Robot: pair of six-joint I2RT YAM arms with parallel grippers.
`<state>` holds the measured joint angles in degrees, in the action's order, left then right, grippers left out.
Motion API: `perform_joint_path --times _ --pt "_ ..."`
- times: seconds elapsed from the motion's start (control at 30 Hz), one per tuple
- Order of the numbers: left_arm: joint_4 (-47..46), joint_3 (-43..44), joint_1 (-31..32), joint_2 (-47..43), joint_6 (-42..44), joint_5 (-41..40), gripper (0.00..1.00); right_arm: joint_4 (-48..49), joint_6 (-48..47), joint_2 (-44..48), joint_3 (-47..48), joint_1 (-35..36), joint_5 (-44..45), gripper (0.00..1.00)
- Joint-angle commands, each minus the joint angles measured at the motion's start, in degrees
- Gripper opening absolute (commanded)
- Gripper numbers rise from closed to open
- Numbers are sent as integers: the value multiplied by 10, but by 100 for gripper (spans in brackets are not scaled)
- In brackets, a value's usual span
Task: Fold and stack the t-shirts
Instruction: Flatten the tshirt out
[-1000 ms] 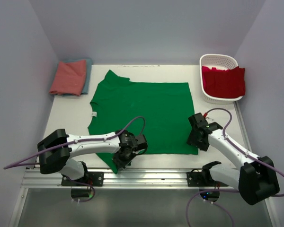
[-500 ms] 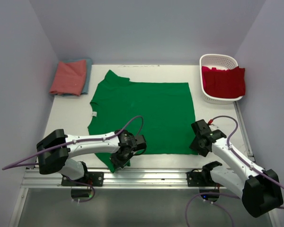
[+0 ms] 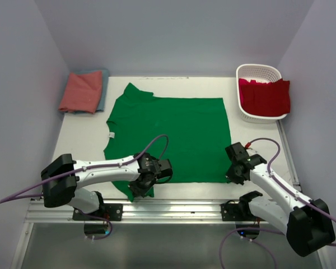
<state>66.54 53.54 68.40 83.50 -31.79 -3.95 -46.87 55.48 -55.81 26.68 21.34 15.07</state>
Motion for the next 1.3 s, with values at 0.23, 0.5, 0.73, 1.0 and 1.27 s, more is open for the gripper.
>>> perform_joint_path --times 0.23,0.5,0.73,1.0,1.27 --pt "-40 46 -109 -71 -42 -140 0 -9 -36 5 109 3 87 0" --pt "-55 73 -219 -30 -8 -235 0 78 -85 -125 179 3 117 0" --pt "-103 100 -310 -6 37 -270 0 115 -108 -219 224 1 165 0" --pt "-132 120 -359 33 70 -281 0 131 -131 -267 254 -10 192 0" --pt "-140 176 -382 78 89 -299 0 129 -148 -285 290 -26 196 0"
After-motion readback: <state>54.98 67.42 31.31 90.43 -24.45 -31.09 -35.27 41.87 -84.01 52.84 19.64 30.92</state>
